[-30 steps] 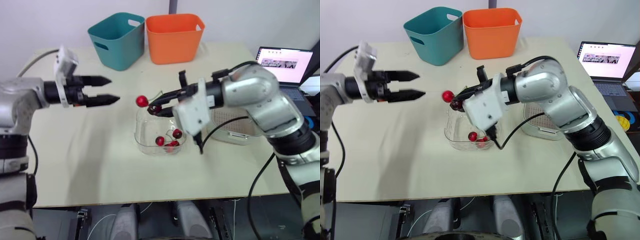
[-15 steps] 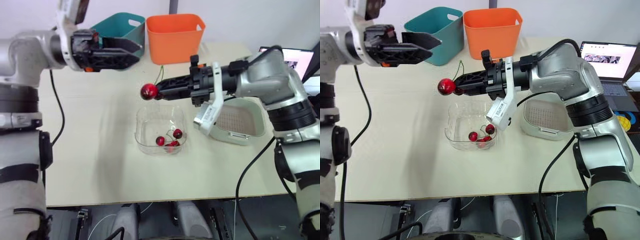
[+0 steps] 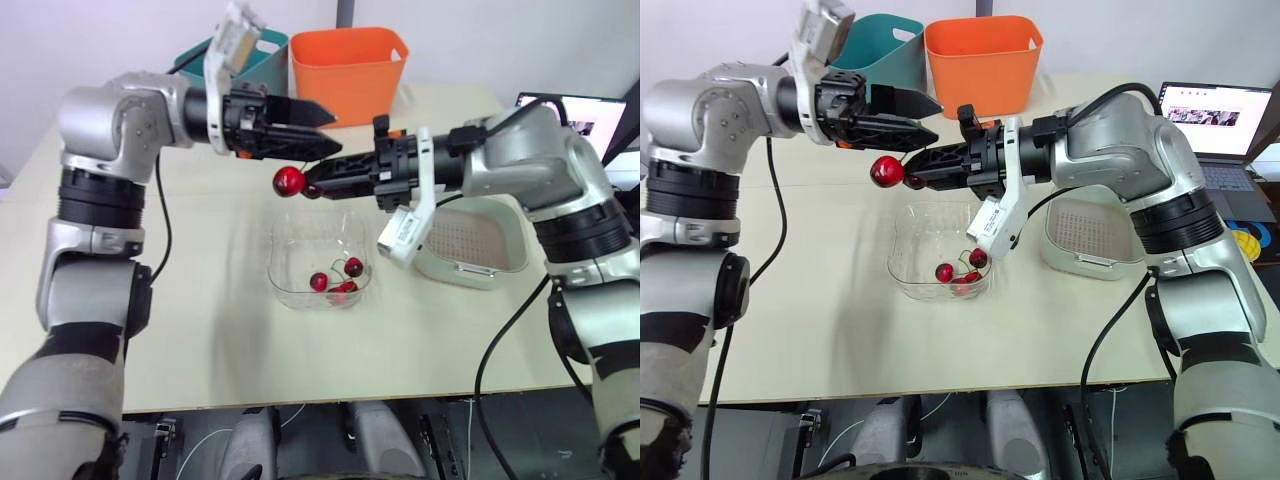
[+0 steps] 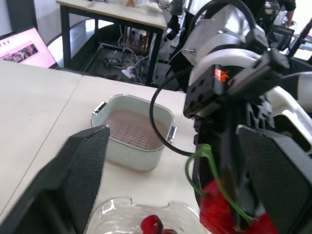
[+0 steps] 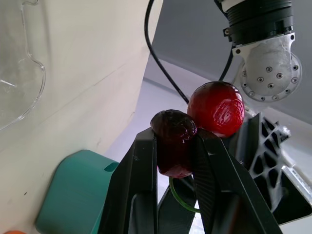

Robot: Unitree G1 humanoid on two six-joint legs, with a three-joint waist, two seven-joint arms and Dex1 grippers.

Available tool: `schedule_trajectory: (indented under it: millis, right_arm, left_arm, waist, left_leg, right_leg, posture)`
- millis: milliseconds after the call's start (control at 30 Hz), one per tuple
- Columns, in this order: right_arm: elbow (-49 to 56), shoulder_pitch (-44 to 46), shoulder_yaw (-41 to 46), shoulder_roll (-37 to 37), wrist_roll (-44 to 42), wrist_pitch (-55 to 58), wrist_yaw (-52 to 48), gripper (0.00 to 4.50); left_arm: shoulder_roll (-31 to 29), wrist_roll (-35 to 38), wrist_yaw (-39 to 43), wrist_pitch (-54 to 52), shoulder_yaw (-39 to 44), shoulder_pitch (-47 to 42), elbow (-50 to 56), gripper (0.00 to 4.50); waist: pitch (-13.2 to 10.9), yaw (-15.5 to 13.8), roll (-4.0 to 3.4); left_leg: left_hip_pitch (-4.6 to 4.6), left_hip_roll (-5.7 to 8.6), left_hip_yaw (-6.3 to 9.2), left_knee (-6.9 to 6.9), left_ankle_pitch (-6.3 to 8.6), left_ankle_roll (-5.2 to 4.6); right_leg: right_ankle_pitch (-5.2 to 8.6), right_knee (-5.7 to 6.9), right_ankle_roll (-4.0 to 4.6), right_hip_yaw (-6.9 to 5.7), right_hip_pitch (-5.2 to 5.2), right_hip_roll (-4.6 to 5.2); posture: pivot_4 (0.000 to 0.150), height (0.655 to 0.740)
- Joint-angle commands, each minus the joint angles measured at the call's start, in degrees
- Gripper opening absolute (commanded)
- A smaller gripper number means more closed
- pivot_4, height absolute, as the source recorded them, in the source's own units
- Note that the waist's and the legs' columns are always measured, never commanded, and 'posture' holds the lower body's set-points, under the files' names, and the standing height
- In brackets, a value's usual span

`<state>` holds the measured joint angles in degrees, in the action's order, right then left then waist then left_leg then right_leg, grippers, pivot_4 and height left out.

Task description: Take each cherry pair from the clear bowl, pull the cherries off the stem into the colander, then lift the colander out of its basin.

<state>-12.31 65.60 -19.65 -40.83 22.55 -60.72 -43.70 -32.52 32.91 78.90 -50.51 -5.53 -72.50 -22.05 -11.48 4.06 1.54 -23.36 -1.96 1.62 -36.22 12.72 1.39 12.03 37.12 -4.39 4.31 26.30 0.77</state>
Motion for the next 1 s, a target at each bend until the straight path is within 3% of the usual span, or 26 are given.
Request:
schedule_trajectory:
  millis: [33,133,300,467,567,800,833,900,1000]
  right_arm:
    - [2.2,0.4,0.8,-0.1,-0.5,0.7,0.7,0.85]
    - [2.5,0.4,0.8,-0.1,-0.3,1.0,0.9,0.85]
    - [2.6,0.4,0.9,-0.1,-0.1,1.3,1.0,0.85]
    - [2.6,0.3,0.9,-0.4,0.0,1.8,0.8,0.85]
    - [2.8,0.0,0.7,-0.8,-1.7,2.8,0.0,1.65]
    - [7.4,-5.0,3.0,-3.5,-10.7,11.8,-2.8,4.05]
    - [8.7,-6.7,4.0,-3.8,-13.2,16.0,-3.4,4.37]
    - [12.9,-10.5,6.6,-3.6,-19.6,29.6,-4.2,4.44]
    - [23.5,-17.7,10.1,-4.1,-35.2,65.1,-5.0,4.44]
  left_arm:
    - [-0.5,0.3,0.3,-0.3,1.3,-0.3,0.7,2.94]
    - [-0.5,1.1,0.9,-1.5,1.3,0.0,1.0,1.77]
    - [-0.7,1.6,1.2,-2.9,2.2,-0.7,0.7,0.26]
    - [-1.3,1.5,1.4,-2.6,2.7,-0.8,0.4,0.26]
    - [-1.4,1.5,0.5,-1.8,3.6,-0.6,0.0,0.25]
    - [-1.5,-0.3,-1.3,2.5,5.6,-1.6,-4.2,0.25]
    - [-1.6,-0.7,-1.3,3.3,5.6,-1.7,-4.7,0.25]
    - [-1.7,-1.1,-1.1,4.6,5.7,-1.9,-5.6,0.25]
    - [-1.6,-1.9,-0.8,7.2,5.9,-2.1,-6.3,0.25]
  waist:
    - [0.0,0.0,0.0]
    - [0.0,0.0,0.0]
    - [0.0,0.0,0.0]
    - [0.0,0.0,0.0]
    - [0.0,-0.1,0.0]
    - [0.0,-0.1,0.0]
    - [0.0,-0.1,0.0]
    - [0.0,-0.2,0.0]
    - [0.0,-0.3,0.01]
  left_leg:
    - [0.0,0.0,0.0,0.01,0.0,0.0]
    - [0.01,0.0,0.01,0.01,0.0,0.0]
    - [0.0,0.0,0.01,0.0,0.0,0.0]
    - [0.01,0.0,0.01,0.01,0.0,0.0]
    - [0.0,0.0,0.01,0.0,0.0,0.0]
    - [0.0,0.0,0.01,-0.01,0.0,0.0]
    - [0.01,0.0,0.02,-0.01,0.0,0.0]
    - [0.0,0.0,0.02,-0.04,0.0,0.0]
    - [0.0,0.0,0.04,-0.06,0.0,-0.01]
  right_leg:
    - [0.0,0.0,0.0,0.0,0.01,0.0]
    - [-0.01,0.01,-0.02,0.0,0.0,-0.01]
    - [-0.01,0.01,-0.02,0.0,0.0,0.0]
    - [-0.01,0.02,-0.02,0.0,0.0,-0.01]
    - [-0.02,0.01,-0.02,0.0,-0.01,0.0]
    - [-0.02,0.01,-0.03,0.0,-0.02,0.0]
    - [-0.02,0.01,-0.03,-0.01,-0.05,0.0]
    - [-0.02,0.01,-0.03,-0.01,-0.06,0.01]
    - [-0.03,0.03,-0.04,-0.02,-0.09,0.02]
  posture:
    - [0.15,0.74]
    - [0.15,0.74]
    - [0.15,0.74]
    - [0.15,0.74]
    - [0.15,0.74]
    - [0.15,0.74]
    - [0.15,0.74]
    - [0.15,0.74]
    - [0.15,0.74]
